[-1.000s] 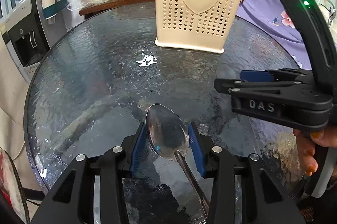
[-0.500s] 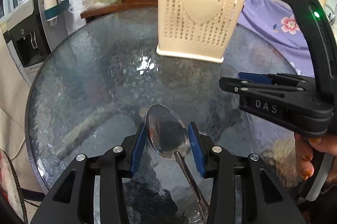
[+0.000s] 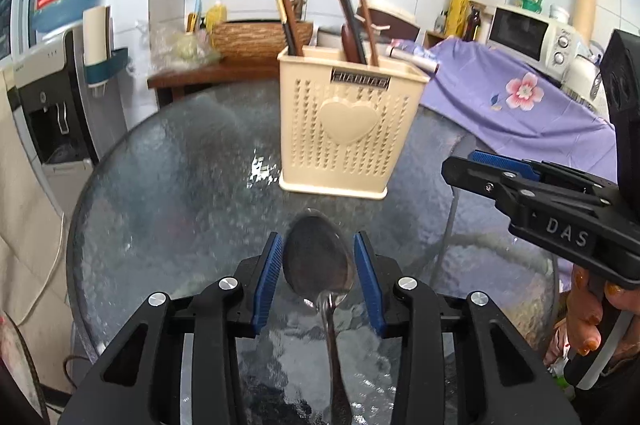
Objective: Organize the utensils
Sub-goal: 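Lift both spoons and carry them toward the beige holder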
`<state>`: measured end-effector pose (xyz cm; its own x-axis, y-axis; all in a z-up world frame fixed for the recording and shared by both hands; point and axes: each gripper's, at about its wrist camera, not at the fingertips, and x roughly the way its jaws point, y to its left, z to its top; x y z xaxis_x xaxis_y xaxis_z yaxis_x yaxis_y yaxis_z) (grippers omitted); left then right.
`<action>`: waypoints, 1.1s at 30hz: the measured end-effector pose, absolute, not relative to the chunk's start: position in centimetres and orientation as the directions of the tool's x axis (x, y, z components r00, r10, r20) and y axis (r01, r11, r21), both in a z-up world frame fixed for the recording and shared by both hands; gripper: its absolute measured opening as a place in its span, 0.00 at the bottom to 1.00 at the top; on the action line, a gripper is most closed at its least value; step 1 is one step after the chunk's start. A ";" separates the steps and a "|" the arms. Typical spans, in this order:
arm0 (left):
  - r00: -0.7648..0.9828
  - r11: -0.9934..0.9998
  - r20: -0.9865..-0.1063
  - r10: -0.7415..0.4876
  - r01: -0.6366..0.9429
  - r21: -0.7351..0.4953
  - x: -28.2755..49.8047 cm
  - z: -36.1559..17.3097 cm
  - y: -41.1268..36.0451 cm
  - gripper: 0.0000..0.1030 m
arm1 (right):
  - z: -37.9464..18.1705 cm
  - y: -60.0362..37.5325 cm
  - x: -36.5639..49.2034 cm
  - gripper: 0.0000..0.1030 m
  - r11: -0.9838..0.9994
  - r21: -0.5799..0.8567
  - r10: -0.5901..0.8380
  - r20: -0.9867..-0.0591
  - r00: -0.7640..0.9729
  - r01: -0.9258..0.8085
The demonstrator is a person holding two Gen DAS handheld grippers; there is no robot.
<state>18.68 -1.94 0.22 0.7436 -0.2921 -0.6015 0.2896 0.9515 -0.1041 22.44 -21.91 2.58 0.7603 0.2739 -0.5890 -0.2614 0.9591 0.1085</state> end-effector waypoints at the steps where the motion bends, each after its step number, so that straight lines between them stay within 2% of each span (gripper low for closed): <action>1: 0.747 0.951 -0.597 -0.294 0.290 -0.105 18.6 0.3 -2.0 0.34 | 2.9 -22.0 22.2 0.36 0.958 0.105 0.276 -0.583 0.764 -0.265; 5: 0.750 0.949 -0.590 -0.298 0.300 -0.097 18.6 0.6 -2.4 0.30 | 3.4 -21.9 21.9 0.36 0.959 0.090 0.271 -0.572 0.774 -0.270; 10: 0.742 0.957 -0.620 -0.256 0.284 -0.056 18.8 -0.5 -2.5 0.31 | 2.8 -22.2 22.1 0.36 0.961 0.095 0.264 -0.583 0.768 -0.258; 15: 0.759 0.976 -0.634 -0.148 0.216 0.032 18.5 -1.2 -2.1 0.55 | 2.3 -22.5 22.4 0.36 0.964 0.103 0.257 -0.591 0.765 -0.244; 18: 0.747 0.988 -0.659 -0.088 0.148 0.036 19.0 -2.1 -0.5 0.63 | 2.3 -22.5 22.3 0.36 0.963 0.102 0.259 -0.587 0.767 -0.248; 21: 0.708 0.994 -0.702 -0.074 0.112 0.008 19.5 -3.3 0.6 0.64 | 2.5 -22.3 22.1 0.36 0.962 0.099 0.263 -0.582 0.769 -0.255; 26: 0.678 0.991 -0.733 -0.049 0.125 0.050 19.8 -4.7 -0.1 0.64 | 2.5 -22.1 22.0 0.36 0.961 0.101 0.268 -0.581 0.769 -0.258; 33: 0.648 0.994 -0.760 -0.039 0.103 0.037 20.5 -6.0 0.0 0.63 | 2.3 -21.9 21.9 0.36 0.959 0.101 0.271 -0.585 0.764 -0.264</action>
